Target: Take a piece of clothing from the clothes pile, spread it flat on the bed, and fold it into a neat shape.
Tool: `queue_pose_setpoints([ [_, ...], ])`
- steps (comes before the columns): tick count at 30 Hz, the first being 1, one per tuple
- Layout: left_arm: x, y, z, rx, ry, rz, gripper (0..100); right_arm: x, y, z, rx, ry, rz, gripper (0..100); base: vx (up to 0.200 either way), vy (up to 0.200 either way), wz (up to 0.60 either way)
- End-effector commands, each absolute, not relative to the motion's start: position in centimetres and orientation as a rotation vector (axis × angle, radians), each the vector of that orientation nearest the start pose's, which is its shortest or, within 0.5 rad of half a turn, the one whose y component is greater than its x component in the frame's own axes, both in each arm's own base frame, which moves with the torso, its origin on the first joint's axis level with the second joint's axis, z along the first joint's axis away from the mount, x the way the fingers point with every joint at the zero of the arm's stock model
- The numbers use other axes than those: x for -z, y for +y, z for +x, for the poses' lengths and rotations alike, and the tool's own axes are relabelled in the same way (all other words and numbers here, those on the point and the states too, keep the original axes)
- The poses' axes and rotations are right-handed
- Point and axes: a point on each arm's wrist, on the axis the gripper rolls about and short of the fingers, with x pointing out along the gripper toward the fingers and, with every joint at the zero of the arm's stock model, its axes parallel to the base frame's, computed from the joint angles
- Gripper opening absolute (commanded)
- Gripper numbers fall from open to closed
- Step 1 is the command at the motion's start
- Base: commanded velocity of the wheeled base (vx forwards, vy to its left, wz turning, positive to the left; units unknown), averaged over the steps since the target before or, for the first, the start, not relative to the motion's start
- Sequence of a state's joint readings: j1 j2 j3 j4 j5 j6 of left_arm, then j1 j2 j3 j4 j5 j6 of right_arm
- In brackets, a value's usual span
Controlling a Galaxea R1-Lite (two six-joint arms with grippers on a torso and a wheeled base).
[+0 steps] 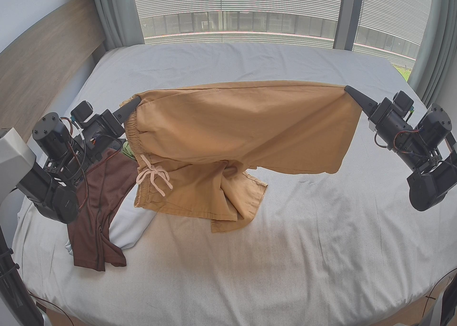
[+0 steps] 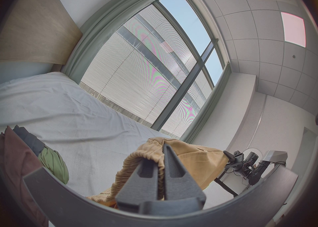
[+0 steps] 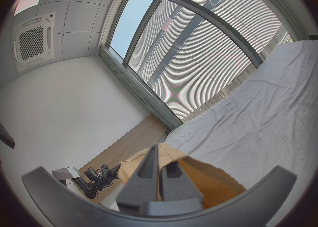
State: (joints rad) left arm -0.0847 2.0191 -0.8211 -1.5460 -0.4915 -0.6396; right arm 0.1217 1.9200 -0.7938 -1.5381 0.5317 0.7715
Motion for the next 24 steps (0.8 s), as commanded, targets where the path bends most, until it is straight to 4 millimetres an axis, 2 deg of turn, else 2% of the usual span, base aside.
queue_pose_setpoints([
  [1,-16.7,-4.1,35.6,0.656,-0.145,-0.547,0,-20.0,5.2,33.1,-0.768,-0.15,0.645,0,0.0,0.0,0.0],
  [11,-16.9,-3.0,35.7,0.629,-0.158,-0.534,0,-19.6,4.5,33.6,-0.743,-0.148,0.645,0,0.0,0.0,0.0],
  [24,-17.0,-3.4,35.7,0.638,-0.161,-0.536,0,-18.7,4.7,34.1,-0.737,-0.127,0.651,0,0.0,0.0,0.0],
])
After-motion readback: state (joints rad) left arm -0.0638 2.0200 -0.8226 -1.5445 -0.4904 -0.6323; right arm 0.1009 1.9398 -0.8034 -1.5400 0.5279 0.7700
